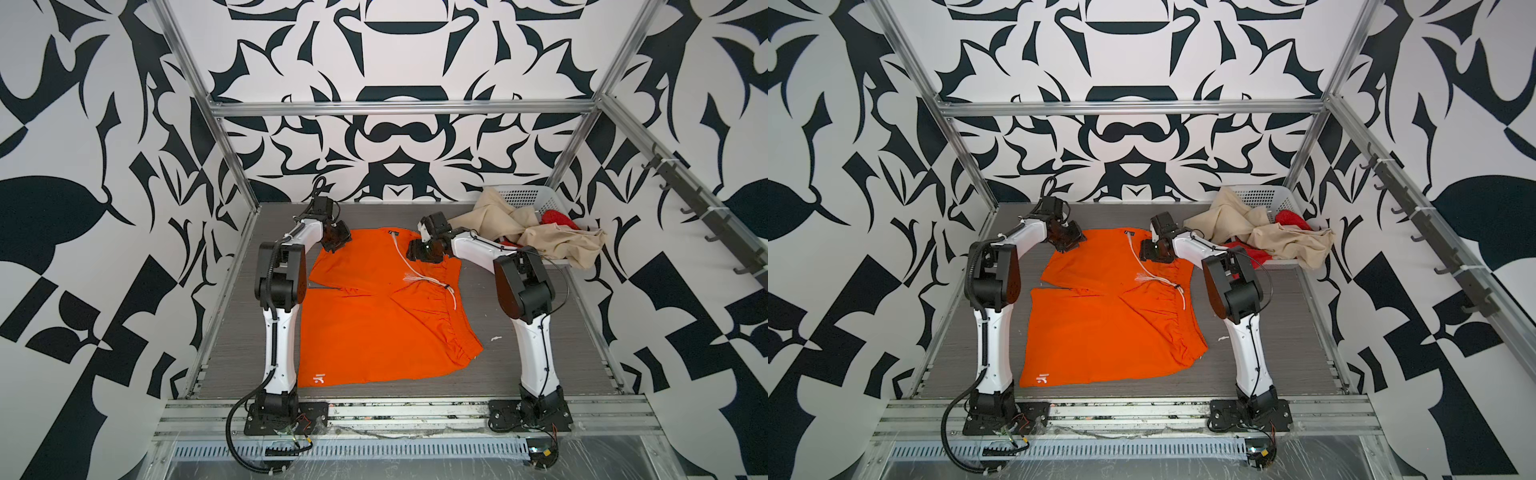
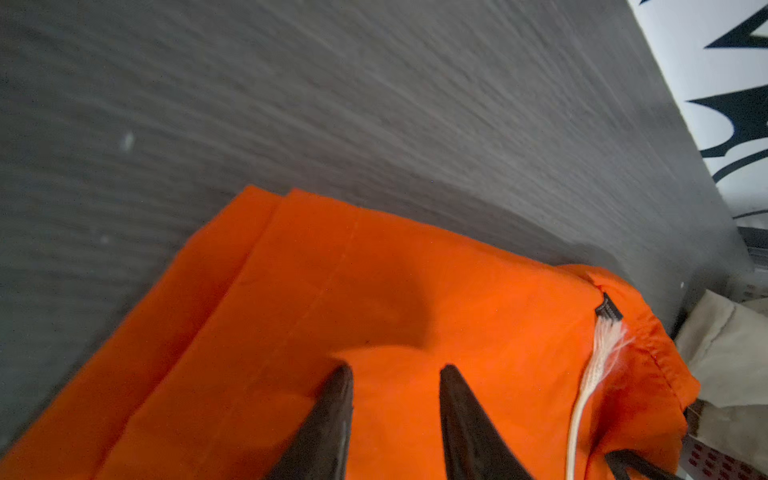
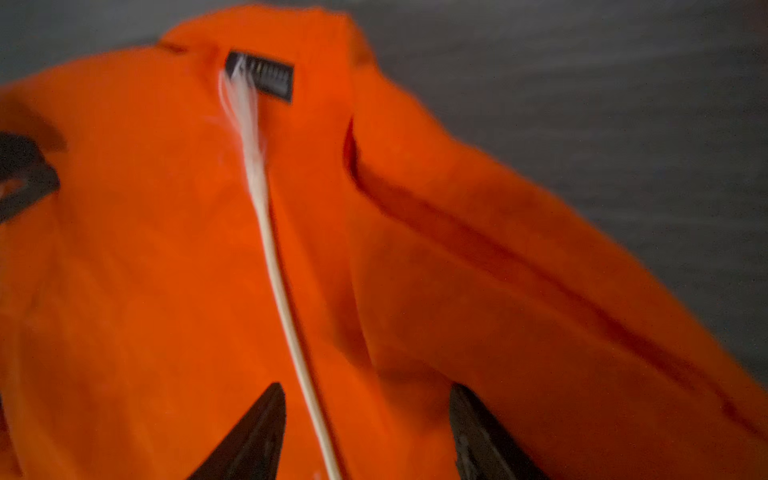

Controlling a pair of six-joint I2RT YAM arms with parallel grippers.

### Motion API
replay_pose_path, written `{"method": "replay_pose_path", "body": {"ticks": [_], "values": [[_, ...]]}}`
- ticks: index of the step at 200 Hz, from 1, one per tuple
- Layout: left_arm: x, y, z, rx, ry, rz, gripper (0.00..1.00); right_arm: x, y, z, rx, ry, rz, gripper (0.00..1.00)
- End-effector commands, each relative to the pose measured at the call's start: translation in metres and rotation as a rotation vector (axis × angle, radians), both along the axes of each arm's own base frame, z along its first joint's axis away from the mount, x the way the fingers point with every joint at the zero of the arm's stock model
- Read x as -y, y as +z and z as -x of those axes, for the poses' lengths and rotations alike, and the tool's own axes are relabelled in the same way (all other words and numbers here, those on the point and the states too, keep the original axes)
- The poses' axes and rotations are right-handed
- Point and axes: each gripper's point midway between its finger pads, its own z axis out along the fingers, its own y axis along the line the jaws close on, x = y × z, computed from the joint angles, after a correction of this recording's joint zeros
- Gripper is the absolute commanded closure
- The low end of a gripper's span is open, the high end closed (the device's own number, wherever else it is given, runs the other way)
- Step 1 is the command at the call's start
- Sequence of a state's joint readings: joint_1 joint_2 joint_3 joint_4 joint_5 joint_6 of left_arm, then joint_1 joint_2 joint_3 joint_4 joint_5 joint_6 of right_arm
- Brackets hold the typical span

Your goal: Fold and stack the shorts

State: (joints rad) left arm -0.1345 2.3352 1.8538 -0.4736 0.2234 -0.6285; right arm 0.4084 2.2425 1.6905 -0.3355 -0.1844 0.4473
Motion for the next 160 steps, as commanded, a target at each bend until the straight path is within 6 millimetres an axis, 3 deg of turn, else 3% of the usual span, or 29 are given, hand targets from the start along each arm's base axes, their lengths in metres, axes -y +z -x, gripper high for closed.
{"method": "replay_pose_path", "body": {"ticks": [1,25,44,55,79,102,112,124,143,160], "values": [[-0.025,-0.048,0.01,-0.143,0.04,-0.057,0.61,0.038,-0.01,-0.028,-0.015,-0.121,0.058,0.33],[-0.033,-0.052,-0.01,-0.128,0.042,-0.063,0.61,0.046,-0.009,-0.058,-0.008,-0.144,0.031,0.33],[-0.031,-0.036,-0.032,-0.076,0.034,-0.037,0.61,0.035,0.017,-0.072,0.035,-0.102,-0.004,0.33],[-0.031,-0.013,-0.043,-0.025,0.029,-0.038,0.59,0.029,0.045,-0.075,0.083,-0.082,-0.04,0.33],[-0.031,0.064,-0.052,0.105,0.031,-0.032,0.54,0.03,0.124,-0.062,0.208,-0.053,-0.102,0.31],[-0.031,0.136,-0.028,0.199,0.031,-0.027,0.53,0.049,0.162,-0.018,0.214,-0.05,-0.117,0.3],[-0.03,0.161,-0.007,0.223,0.03,-0.028,0.53,0.061,0.158,0.011,0.157,-0.065,-0.115,0.3],[-0.029,0.173,0.024,0.225,0.031,-0.028,0.53,0.075,0.144,0.048,0.069,-0.081,-0.125,0.3],[-0.031,0.17,0.079,0.175,0.05,-0.029,0.53,0.098,0.114,0.112,-0.064,-0.121,-0.114,0.29],[-0.034,0.145,0.131,0.088,0.079,-0.038,0.53,0.119,0.083,0.169,-0.215,-0.173,-0.107,0.26]]}}
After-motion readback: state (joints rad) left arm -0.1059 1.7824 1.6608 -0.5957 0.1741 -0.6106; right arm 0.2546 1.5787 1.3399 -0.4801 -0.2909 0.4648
